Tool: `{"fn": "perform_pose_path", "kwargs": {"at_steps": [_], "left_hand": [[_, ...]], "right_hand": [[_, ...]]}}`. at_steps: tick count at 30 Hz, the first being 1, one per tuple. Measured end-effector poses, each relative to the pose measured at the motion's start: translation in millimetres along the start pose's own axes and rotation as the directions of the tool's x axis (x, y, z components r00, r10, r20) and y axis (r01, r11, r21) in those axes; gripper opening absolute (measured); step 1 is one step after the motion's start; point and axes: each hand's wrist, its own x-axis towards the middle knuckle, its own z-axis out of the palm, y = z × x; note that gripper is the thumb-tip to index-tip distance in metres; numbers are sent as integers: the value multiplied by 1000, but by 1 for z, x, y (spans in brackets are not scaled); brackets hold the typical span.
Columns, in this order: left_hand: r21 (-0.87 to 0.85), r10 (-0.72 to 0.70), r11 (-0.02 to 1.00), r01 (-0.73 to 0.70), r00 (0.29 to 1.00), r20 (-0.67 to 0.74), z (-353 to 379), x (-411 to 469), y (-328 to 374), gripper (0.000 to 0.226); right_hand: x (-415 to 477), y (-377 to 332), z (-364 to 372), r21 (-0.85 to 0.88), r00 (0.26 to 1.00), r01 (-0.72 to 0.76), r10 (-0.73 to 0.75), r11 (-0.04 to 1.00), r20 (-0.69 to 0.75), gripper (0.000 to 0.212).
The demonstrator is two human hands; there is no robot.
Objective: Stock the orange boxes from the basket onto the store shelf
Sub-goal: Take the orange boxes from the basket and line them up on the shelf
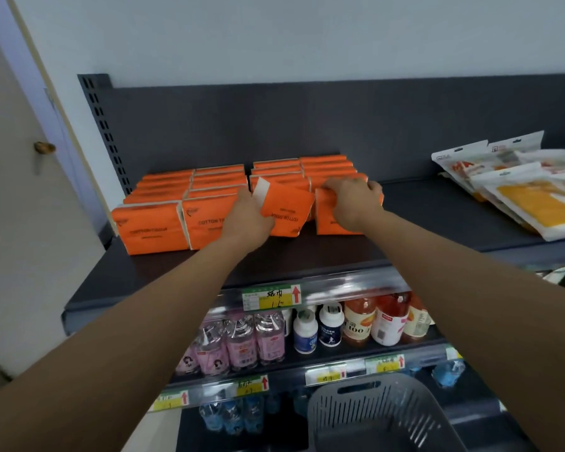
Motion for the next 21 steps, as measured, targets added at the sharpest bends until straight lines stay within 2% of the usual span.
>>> {"fn": "perform_pose_path", "kwargs": {"at_steps": [5, 9, 13, 16, 21], "left_hand": [[215, 33, 976, -18, 997, -63, 7, 3, 0, 51], [301, 46, 953, -11, 993, -108, 11, 3, -1, 51], [270, 34, 963, 14, 984, -174, 17, 2, -1, 56], [258, 22, 965, 33, 978, -206, 19, 4, 1, 54], [141, -19, 990, 31, 996, -82, 21, 11, -3, 41]], "right_hand": [[4, 17, 15, 34, 982, -149, 152, 988, -117, 65], [-3, 30, 20, 228, 943, -279, 312, 933, -120, 88], [-7, 33, 24, 405, 923, -349, 386, 845, -9, 89], [-7, 31, 25, 446, 905, -359, 423, 820, -50, 87], [-5, 33, 30, 487, 889, -354, 448, 798, -89, 75]]}}
